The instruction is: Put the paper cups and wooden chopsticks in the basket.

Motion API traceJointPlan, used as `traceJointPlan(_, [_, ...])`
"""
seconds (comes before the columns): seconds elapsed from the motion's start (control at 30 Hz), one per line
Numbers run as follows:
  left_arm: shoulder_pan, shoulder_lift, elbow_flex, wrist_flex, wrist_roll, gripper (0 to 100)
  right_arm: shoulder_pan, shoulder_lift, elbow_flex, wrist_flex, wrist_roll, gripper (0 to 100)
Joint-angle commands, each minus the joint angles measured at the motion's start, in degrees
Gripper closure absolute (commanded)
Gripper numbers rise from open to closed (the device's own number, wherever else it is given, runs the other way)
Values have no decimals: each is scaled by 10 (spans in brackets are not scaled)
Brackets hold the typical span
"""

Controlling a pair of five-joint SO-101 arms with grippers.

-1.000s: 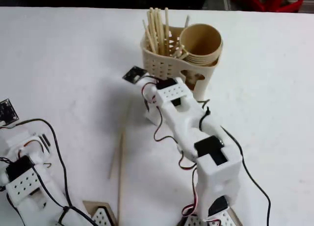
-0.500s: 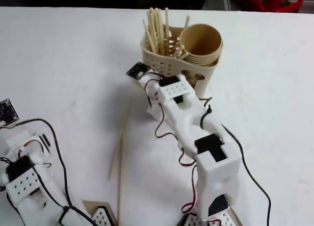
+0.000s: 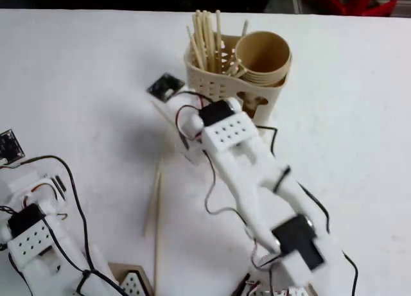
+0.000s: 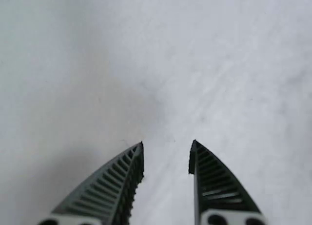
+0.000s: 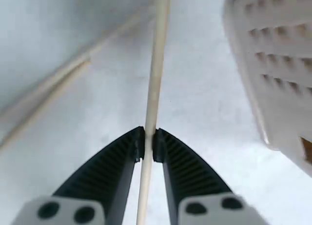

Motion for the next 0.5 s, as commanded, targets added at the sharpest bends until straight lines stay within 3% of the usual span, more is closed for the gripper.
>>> traceJointPlan(0.0, [-2,-12,-30,-11,4,838,-7,-113,-6,1,-34,981])
traceJointPlan(0.2, [-2,-12,-30,-11,4,838,3,-249,-3,-106,-73,981])
traceJointPlan(0.47, [-2,-12,-30,-11,4,838,24,-289,-3,-320,-72,981])
